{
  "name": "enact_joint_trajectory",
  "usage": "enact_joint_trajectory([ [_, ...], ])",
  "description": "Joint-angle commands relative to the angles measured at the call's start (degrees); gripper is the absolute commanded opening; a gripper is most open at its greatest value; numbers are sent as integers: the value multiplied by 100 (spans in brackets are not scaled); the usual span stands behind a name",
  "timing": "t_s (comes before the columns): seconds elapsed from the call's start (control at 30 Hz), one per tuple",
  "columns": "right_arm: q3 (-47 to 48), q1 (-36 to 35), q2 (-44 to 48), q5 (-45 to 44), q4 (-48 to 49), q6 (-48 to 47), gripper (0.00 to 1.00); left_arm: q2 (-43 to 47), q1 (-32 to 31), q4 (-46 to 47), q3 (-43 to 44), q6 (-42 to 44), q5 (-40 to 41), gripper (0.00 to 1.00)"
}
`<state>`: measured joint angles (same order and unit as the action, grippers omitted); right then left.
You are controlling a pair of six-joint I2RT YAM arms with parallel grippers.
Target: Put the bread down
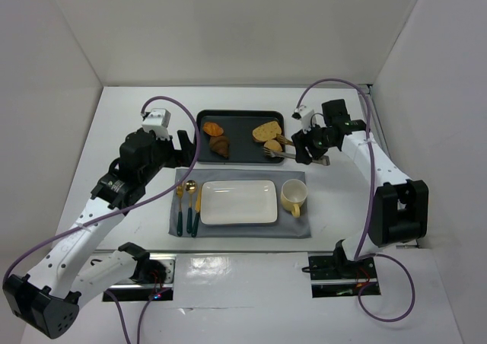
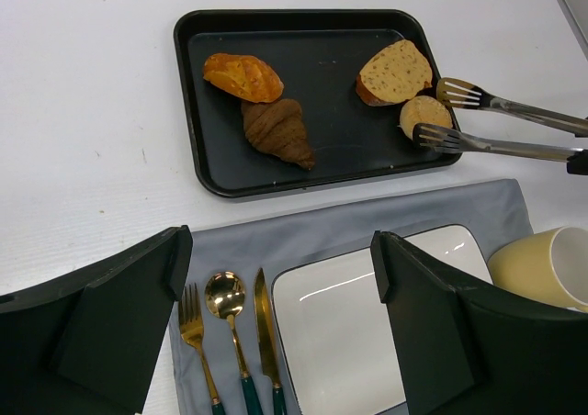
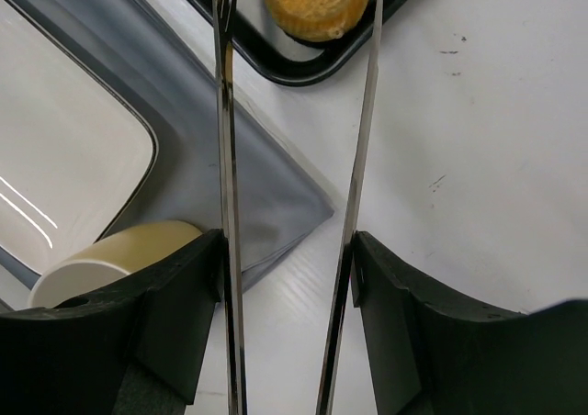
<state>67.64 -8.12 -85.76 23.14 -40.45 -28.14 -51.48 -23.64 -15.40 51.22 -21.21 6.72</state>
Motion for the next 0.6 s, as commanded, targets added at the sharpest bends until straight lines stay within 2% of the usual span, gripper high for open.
enact_joint_trajectory([
  [0.0,48,-41,41,-20,353,46,65,112,35,213,-7,21,-13,98],
  [0.47,-119,-41,-90,-125,547,46,65,112,35,213,-7,21,-13,98],
  [0.57,-119,-41,-231,-125,547,46,62,112,35,213,-7,21,-13,98],
])
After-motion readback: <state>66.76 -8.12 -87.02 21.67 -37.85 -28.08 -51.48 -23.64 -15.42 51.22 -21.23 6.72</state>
